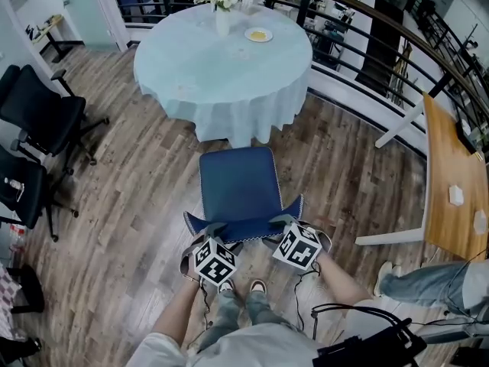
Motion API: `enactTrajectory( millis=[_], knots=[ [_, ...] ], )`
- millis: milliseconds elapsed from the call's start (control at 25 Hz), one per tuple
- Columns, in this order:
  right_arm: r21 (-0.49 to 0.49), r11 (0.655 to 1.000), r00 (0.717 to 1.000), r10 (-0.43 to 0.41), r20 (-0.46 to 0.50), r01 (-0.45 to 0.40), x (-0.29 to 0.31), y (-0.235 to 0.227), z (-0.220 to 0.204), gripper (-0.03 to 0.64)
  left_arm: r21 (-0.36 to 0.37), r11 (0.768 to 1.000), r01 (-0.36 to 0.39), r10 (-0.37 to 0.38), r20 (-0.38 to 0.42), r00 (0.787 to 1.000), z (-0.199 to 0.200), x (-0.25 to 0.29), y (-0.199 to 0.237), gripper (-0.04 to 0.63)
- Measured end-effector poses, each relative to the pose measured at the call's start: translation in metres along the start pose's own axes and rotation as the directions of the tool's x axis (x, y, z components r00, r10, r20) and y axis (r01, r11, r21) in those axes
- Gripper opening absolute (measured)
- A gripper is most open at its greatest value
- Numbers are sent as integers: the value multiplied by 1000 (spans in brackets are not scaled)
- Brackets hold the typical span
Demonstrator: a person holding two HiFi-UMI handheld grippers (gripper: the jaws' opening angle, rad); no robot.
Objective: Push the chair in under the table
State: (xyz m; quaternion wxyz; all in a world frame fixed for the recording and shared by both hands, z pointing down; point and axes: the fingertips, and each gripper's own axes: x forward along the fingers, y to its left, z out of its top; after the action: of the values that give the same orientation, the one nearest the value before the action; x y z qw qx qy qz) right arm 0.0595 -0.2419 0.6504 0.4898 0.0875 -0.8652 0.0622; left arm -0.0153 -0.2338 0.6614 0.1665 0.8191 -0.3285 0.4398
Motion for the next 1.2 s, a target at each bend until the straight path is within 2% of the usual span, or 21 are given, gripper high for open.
enactTrajectory(
  millis=[1200],
  knots=[
    [-55, 997, 997, -51, 51, 54, 14, -97, 33, 186, 8, 1000, -21, 21, 12, 1000, 48, 34, 83, 259]
  ],
)
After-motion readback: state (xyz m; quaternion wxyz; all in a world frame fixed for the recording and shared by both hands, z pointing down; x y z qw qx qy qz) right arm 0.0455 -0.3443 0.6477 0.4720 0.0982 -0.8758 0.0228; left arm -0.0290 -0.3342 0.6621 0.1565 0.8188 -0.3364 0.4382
